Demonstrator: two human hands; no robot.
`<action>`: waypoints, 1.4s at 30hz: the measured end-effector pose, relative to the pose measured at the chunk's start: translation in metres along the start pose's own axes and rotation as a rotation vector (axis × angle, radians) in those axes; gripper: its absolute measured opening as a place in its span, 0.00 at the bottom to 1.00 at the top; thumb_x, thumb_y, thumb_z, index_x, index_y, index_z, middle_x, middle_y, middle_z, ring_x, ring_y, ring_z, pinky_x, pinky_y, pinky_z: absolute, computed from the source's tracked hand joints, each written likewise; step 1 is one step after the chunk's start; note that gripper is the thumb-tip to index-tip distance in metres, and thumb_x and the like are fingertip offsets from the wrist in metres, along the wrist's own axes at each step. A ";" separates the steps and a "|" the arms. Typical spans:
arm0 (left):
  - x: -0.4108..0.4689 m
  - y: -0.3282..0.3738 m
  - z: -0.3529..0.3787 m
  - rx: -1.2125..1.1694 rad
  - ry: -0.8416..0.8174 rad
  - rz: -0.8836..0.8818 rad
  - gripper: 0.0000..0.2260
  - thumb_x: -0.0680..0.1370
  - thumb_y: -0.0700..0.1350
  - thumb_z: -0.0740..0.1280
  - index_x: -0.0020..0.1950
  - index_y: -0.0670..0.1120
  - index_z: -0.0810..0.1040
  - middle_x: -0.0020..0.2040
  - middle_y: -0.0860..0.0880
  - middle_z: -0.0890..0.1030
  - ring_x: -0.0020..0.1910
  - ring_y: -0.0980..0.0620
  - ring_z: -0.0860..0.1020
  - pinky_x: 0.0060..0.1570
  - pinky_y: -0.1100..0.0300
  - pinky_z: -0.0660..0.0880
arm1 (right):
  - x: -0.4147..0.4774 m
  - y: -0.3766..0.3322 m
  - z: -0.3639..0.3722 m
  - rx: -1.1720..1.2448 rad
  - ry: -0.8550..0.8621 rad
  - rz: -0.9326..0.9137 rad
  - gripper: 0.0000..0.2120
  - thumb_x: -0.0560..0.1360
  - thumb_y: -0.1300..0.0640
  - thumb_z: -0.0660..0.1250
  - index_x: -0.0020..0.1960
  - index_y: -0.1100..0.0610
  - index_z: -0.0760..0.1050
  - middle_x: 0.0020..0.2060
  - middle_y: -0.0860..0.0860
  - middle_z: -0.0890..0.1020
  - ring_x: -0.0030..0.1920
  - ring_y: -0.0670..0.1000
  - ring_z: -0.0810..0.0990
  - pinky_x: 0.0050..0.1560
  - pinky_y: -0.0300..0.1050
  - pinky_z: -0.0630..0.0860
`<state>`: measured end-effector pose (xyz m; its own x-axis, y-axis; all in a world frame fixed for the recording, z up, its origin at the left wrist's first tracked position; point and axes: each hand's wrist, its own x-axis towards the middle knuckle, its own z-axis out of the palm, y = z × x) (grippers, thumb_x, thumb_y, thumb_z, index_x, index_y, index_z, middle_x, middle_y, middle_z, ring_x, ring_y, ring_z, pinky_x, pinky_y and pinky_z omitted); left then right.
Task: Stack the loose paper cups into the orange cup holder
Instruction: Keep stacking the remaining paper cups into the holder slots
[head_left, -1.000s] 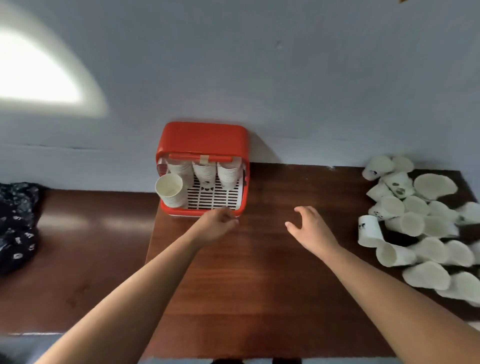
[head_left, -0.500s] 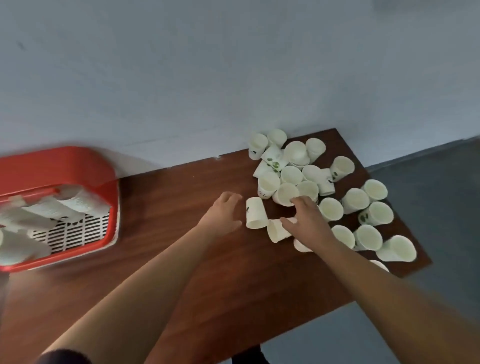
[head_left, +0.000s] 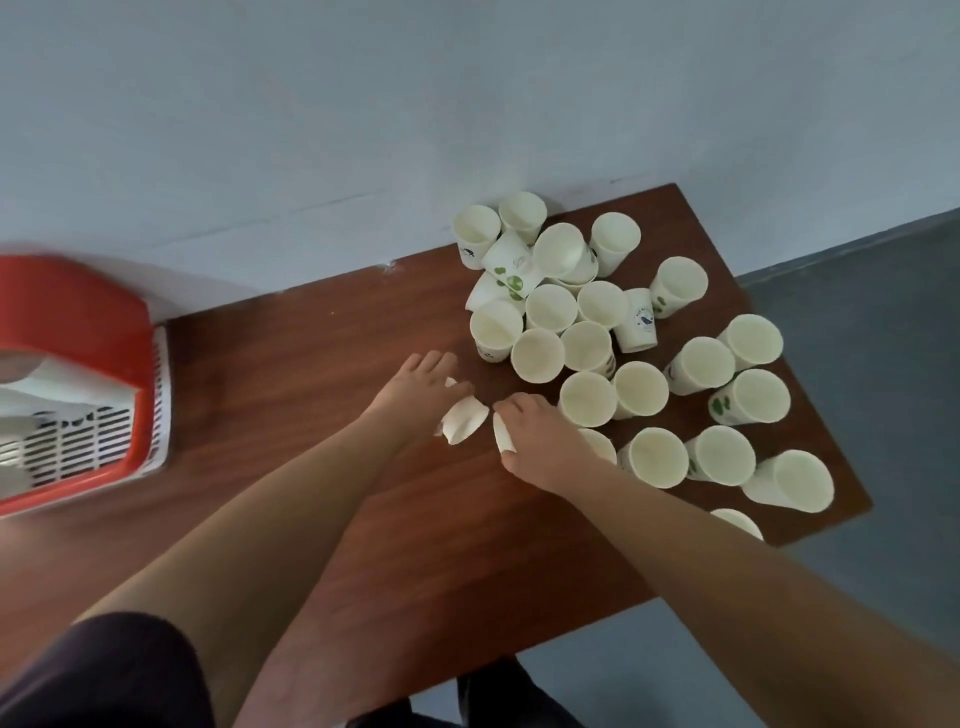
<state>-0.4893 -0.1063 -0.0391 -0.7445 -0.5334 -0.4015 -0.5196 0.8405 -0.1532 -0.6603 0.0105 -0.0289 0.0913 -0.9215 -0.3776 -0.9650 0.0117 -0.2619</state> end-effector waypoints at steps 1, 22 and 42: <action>-0.003 -0.002 0.005 -0.011 0.007 0.000 0.31 0.75 0.55 0.70 0.75 0.52 0.63 0.71 0.46 0.64 0.70 0.45 0.64 0.67 0.53 0.61 | 0.003 0.001 0.001 -0.007 -0.047 0.014 0.27 0.72 0.52 0.68 0.69 0.57 0.67 0.62 0.55 0.73 0.63 0.58 0.71 0.63 0.55 0.71; -0.223 -0.115 0.061 -1.510 0.540 -0.827 0.24 0.72 0.45 0.77 0.64 0.51 0.70 0.54 0.55 0.78 0.50 0.56 0.78 0.50 0.58 0.76 | 0.072 -0.173 -0.043 0.507 0.033 -0.075 0.38 0.71 0.52 0.74 0.76 0.54 0.61 0.71 0.50 0.70 0.69 0.53 0.69 0.65 0.45 0.68; -0.339 -0.244 0.153 -1.167 0.577 -1.033 0.36 0.70 0.45 0.77 0.74 0.43 0.64 0.69 0.42 0.71 0.66 0.42 0.71 0.61 0.50 0.69 | 0.126 -0.418 -0.007 0.735 0.175 -0.150 0.32 0.67 0.55 0.77 0.65 0.47 0.64 0.59 0.45 0.73 0.59 0.46 0.74 0.58 0.46 0.77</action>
<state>-0.0454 -0.1161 -0.0038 0.1815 -0.9701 -0.1613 -0.6758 -0.2422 0.6961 -0.2471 -0.1133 0.0396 0.1089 -0.9809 -0.1611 -0.5286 0.0801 -0.8451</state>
